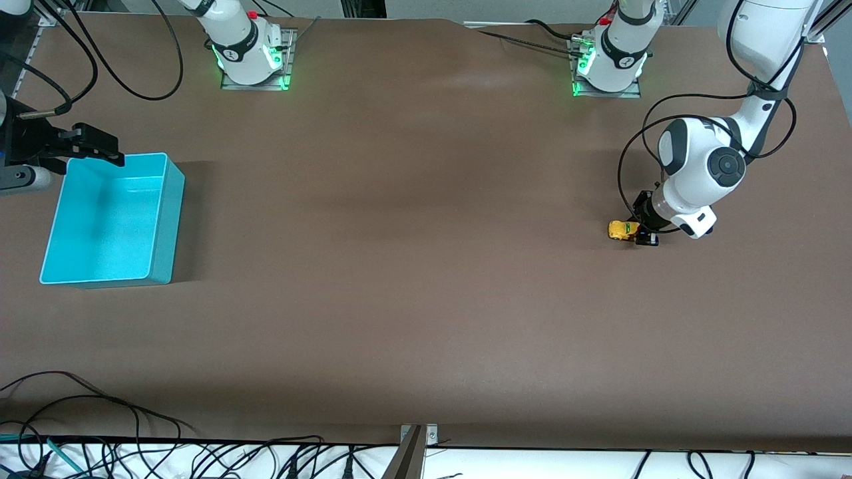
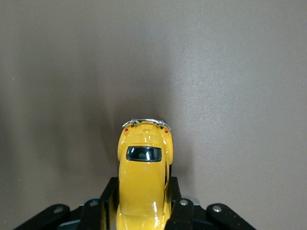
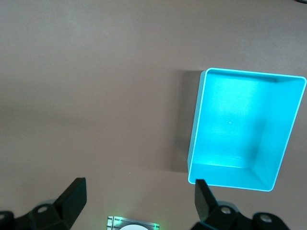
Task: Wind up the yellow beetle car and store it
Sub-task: 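Pull the car back and forth along the table with the left gripper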
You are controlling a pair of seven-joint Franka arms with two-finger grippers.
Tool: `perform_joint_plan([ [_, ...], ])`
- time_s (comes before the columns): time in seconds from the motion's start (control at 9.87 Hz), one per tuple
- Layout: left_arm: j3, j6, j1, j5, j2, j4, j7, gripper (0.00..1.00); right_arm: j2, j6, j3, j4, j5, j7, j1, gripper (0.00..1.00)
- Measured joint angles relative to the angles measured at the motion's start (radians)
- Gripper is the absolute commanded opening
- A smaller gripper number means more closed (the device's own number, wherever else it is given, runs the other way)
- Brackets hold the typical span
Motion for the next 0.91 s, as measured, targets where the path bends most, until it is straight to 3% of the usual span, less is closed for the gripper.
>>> perform_joint_plan([
  [0.2, -0.008, 0.0, -0.011, 0.0, -0.01, 0.011, -0.045, 0.0, 0.0, 0.0, -0.005, 0.0, 0.0, -0.006, 0.0, 1.0],
  [0.61, -0.021, -0.003, -0.141, 0.001, -0.011, 0.049, -0.231, 0.0, 0.0, 0.0, -0.005, 0.0, 0.0, -0.01, 0.0, 1.0],
  [0.91, -0.022, -0.003, -0.209, 0.001, 0.047, 0.085, -0.304, 0.0, 0.0, 0.0, -0.005, -0.001, 0.0, -0.017, 0.0, 1.0],
])
